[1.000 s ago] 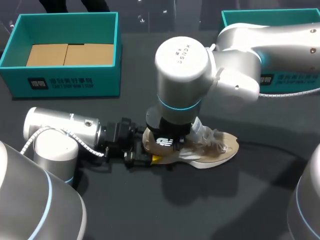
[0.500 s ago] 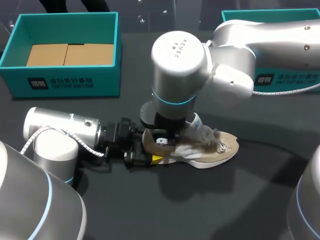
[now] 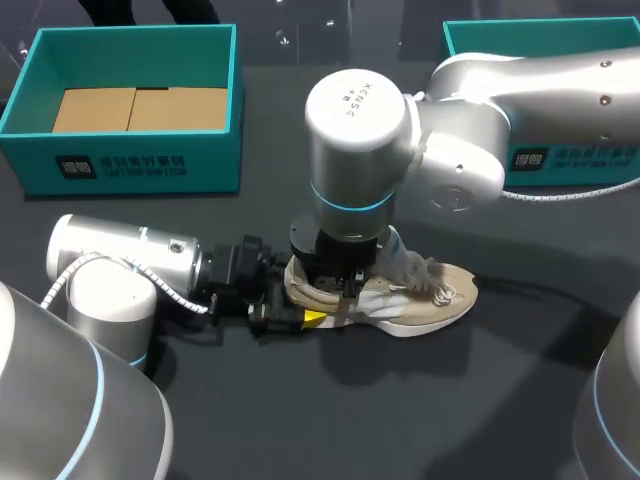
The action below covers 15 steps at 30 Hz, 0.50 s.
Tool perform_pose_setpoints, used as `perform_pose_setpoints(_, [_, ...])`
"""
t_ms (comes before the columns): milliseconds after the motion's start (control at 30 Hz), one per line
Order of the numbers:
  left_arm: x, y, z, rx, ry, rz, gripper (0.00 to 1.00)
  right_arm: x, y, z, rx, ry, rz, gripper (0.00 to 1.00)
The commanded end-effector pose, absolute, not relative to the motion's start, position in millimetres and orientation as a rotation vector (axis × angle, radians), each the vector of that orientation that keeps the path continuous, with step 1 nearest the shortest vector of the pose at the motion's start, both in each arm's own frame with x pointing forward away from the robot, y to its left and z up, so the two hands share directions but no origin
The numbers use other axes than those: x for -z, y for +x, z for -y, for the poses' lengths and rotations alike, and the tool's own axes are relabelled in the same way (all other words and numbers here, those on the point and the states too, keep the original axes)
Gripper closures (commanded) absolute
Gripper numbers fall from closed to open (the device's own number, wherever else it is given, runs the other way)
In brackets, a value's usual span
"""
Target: Take the shoe out of the shoebox, open the shoe tongue, remove and reinsert the insole, then place the shoe into the shoebox
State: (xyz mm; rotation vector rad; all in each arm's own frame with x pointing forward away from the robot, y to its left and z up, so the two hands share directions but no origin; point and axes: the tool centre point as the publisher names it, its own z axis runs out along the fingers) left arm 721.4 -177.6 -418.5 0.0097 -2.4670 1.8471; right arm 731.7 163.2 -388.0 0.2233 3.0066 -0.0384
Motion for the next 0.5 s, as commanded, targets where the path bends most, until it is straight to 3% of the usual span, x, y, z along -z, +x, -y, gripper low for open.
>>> perform_pose_setpoints(33, [423.1,720.2,178.5,-1.848,0.012,2.469,1.0,379.0,725.6,-150.8,0.036,0.24,-2.988,1.0])
perform_pose_setpoints(233, [423.1,720.2,178.5,-1.848,0.012,2.469,1.0,374.4,727.1,-147.4,0.05,0.253,-2.976,0.98])
perform_pose_setpoints(367, [423.1,720.2,178.5,-1.848,0.012,2.469,1.0,376.0,731.1,-145.5,0.05,0.251,-2.976,0.79])
perform_pose_setpoints(500, [423.1,720.2,178.5,-1.848,0.012,2.469,1.0,380.1,735.0,-143.0,0.027,0.247,-2.991,0.7])
